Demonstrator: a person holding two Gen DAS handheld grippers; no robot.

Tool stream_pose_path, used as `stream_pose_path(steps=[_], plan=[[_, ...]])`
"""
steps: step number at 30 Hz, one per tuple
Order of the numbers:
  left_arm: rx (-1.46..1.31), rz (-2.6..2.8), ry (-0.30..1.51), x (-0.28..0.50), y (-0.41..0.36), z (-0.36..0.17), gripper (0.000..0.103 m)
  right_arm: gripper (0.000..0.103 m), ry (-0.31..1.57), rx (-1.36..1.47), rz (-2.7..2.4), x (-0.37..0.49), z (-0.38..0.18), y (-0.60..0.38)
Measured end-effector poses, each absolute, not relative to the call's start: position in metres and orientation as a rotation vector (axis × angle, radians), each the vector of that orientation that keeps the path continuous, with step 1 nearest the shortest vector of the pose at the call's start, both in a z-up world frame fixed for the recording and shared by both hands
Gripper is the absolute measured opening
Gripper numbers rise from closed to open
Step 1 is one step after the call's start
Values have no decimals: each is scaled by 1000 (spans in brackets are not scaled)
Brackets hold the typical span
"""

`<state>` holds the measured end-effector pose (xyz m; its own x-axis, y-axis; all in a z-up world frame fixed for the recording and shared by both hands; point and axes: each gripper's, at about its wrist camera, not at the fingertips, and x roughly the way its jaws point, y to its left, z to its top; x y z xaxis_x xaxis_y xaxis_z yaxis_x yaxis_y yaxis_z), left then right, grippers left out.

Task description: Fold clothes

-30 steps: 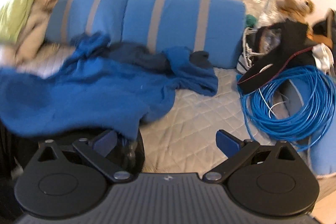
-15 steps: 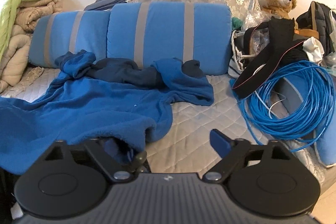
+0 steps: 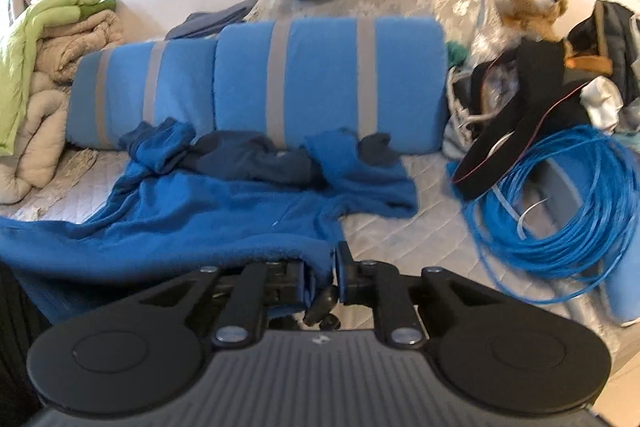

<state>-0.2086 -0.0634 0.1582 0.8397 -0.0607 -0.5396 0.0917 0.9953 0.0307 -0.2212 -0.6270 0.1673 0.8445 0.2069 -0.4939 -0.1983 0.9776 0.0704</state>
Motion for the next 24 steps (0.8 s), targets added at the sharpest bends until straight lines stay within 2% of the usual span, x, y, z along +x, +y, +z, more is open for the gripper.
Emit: stream_pose_path(steps=[18,24], plan=[[147,-117,531,-261,-66,194,18,14,524,21,213,-258,190,-646],[142,-143,593,-255,-64,172,18,16,593,43,206,-256,173,-653]])
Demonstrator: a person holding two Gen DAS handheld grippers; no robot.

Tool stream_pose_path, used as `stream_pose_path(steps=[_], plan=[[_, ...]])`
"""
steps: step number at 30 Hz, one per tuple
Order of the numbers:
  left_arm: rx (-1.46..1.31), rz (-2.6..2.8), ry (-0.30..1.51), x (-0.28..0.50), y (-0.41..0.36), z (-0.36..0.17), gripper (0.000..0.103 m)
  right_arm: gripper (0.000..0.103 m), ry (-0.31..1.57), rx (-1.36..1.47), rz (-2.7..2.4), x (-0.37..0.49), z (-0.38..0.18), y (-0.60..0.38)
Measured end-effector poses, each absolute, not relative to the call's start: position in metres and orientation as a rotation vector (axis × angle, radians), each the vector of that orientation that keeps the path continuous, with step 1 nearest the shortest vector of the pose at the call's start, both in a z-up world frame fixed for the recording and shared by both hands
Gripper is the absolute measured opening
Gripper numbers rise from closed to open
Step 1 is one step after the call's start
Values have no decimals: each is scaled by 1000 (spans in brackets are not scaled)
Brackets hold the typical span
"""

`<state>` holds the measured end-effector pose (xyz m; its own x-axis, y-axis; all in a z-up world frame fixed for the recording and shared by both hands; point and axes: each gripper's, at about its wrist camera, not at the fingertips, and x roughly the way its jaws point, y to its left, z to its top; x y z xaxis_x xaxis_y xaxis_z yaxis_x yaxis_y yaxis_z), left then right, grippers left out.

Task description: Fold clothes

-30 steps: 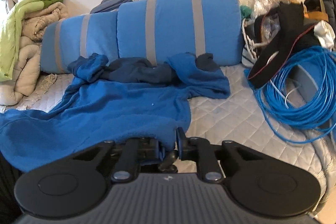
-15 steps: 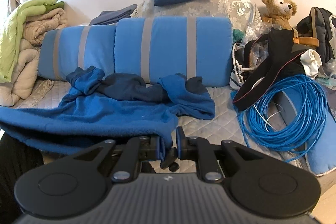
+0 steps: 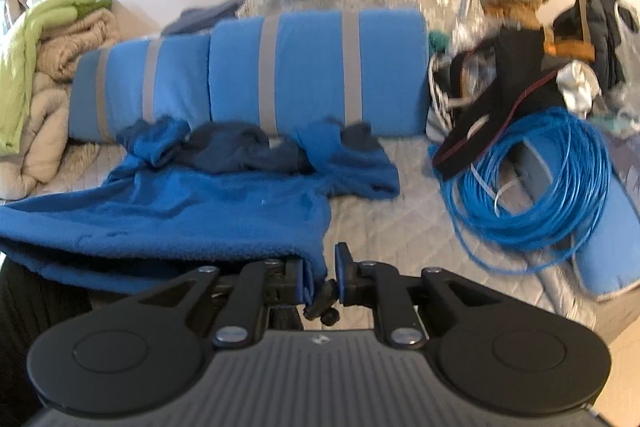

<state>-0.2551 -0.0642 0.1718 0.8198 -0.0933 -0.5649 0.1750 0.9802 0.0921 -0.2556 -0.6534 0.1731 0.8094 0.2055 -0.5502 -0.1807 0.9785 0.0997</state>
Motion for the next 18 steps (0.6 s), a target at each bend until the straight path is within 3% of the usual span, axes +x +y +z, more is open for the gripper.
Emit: stream_pose_path(steps=[3,4,6,11,14,16,18], plan=[[135,-127,612,-249,-64,159,18,20,621,65,197,-252,162,-654],[137,-121,614,-248,-64,156,18,23,626,74,192,-251,160,-654],[132,-119,624,-246,-63,152,19,40,634,85,176,-250,155,-655],[110,-130,679,-245,-59,144,23,52,669,88,161,-246,147,-662],[100,-116,709,-243,-56,138,37,56,692,91,158,-245,139,-664],[98,-92,723,-241,-52,135,65,62,714,79,158,-244,136,-665],[102,-62,735,-238,-47,135,82,77,724,57,155,-243,135,-666]])
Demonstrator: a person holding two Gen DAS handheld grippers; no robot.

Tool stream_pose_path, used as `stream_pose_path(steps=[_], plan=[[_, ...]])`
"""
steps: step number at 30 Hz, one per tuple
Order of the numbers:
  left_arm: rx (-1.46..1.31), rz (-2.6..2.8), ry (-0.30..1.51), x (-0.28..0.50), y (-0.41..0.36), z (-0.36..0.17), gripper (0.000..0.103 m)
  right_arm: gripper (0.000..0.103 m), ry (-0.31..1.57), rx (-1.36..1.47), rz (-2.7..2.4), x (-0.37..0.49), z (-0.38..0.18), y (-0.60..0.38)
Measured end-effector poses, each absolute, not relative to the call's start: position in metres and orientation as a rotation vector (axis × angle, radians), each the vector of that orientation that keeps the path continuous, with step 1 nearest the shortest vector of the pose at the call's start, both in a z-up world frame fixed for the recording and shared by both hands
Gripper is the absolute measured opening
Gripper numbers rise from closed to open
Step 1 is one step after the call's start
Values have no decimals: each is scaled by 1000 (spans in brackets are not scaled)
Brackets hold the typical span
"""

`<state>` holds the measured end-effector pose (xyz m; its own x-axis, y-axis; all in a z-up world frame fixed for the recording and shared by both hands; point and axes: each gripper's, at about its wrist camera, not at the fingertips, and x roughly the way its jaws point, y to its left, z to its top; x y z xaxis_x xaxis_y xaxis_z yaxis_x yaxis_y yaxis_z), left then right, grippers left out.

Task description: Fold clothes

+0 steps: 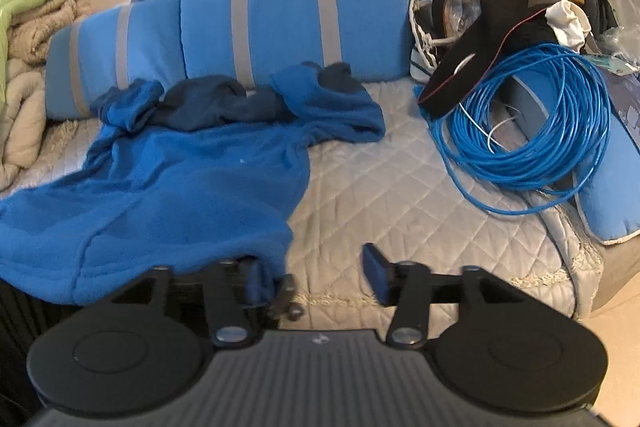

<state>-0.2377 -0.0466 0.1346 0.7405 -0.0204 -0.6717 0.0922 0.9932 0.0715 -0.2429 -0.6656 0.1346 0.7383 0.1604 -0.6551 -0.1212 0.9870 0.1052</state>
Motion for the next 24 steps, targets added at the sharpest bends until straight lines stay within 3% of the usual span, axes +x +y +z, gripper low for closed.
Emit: stream_pose_path(steps=[6,10,24], plan=[[167,-201,775,-233,-33,151,87,103,683,-159,306,-245,145,-667],[261,-267,783,-237,-27,163,103,103,672,-270,456,-244,159,-675],[77,-442,577,-265,8,251,103,103,522,-211,477,-224,242,-730]])
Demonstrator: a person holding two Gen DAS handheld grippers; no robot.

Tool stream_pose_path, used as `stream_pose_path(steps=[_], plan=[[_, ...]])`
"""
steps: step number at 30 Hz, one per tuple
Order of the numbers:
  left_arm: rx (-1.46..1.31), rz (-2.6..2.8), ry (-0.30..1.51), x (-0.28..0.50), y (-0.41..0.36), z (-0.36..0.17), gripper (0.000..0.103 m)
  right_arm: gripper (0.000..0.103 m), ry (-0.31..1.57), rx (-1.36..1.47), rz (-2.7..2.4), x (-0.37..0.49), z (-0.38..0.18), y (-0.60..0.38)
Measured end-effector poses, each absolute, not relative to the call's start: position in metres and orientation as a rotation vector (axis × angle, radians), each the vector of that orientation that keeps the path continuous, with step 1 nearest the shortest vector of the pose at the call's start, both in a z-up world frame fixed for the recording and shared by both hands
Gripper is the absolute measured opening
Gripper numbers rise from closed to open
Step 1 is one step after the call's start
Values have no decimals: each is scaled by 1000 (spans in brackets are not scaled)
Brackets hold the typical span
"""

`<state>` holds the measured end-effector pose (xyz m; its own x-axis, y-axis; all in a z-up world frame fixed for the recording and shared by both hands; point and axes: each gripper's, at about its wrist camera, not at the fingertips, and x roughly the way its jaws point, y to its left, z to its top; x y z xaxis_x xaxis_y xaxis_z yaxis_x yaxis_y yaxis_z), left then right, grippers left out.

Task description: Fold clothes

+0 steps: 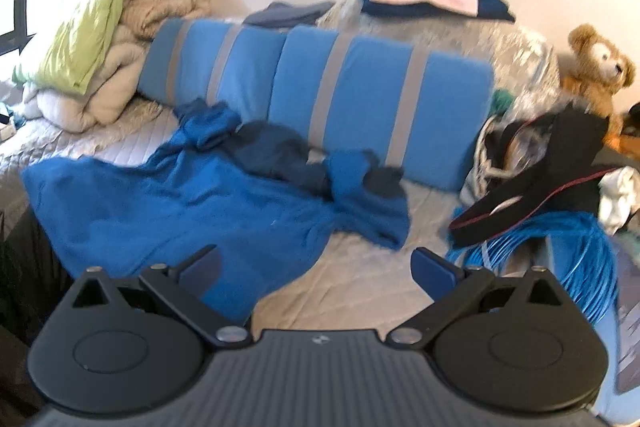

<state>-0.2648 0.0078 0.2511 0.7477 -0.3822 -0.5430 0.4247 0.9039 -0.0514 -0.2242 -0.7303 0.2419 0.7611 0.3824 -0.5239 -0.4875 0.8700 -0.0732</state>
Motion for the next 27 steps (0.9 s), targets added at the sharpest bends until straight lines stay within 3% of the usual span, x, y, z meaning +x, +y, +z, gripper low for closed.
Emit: stream_pose_path(steps=[18,27], plan=[[-33,-302,492,-220,32,357,103,103,364,-88,206,-143,353,-824],[-20,-308,420,-174,9,382,103,103,317,-28,38,-88,363,-865]])
